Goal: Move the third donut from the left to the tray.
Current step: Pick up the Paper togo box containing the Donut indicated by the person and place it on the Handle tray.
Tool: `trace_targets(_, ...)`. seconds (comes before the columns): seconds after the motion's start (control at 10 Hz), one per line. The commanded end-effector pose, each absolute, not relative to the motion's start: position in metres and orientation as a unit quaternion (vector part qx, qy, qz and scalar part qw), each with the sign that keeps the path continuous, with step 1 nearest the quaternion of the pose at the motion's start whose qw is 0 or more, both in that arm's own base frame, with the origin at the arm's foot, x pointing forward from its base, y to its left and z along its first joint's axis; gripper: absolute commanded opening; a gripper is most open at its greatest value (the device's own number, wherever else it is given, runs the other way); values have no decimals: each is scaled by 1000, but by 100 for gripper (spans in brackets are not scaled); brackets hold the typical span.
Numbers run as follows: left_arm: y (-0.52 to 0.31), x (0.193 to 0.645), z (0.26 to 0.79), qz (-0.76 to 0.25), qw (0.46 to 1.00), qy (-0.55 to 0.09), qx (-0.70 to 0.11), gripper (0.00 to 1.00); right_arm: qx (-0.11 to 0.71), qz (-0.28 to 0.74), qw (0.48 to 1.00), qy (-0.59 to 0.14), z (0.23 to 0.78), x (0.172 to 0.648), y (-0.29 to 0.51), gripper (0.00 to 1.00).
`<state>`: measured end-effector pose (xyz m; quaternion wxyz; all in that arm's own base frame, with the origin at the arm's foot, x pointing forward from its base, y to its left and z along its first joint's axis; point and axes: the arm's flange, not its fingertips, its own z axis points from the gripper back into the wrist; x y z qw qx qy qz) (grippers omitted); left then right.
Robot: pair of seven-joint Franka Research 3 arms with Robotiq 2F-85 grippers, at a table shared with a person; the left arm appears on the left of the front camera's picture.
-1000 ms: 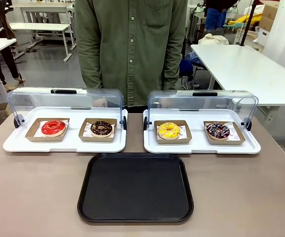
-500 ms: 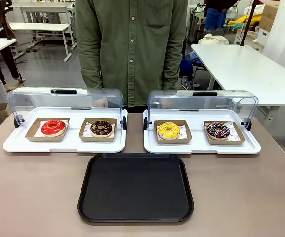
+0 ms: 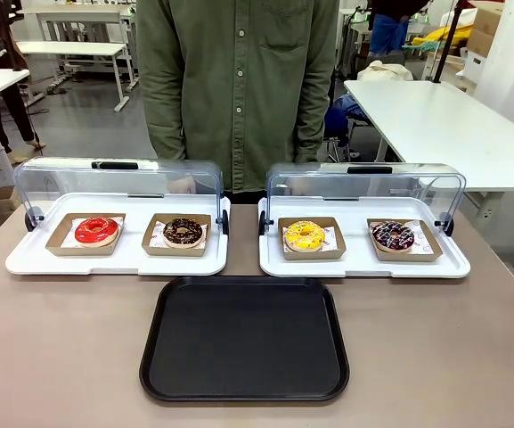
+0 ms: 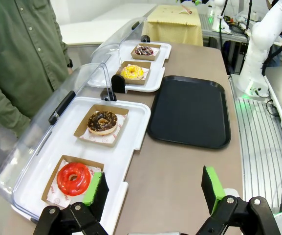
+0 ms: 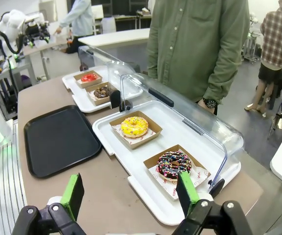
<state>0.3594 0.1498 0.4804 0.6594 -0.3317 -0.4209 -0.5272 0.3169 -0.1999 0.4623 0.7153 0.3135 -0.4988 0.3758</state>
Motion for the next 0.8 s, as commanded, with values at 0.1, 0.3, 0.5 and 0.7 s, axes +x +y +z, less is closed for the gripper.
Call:
trace_targets(0.1,150,361,481,-531,647,-432,-334,100,310,381,703,-514,464,321,-202,100)
trace_targets(0.3,150,361,481,-531,647,-432,-334,100,310,381,703,-514,464,321,-202,100)
trace_targets(0.5,150,361,481,-531,647,-432,-334,100,310,381,703,-514,464,321,-202,100)
trace_targets(0.7,150,361,481,-531,647,-432,-334,100,310,381,703,-514,464,321,-202,100)
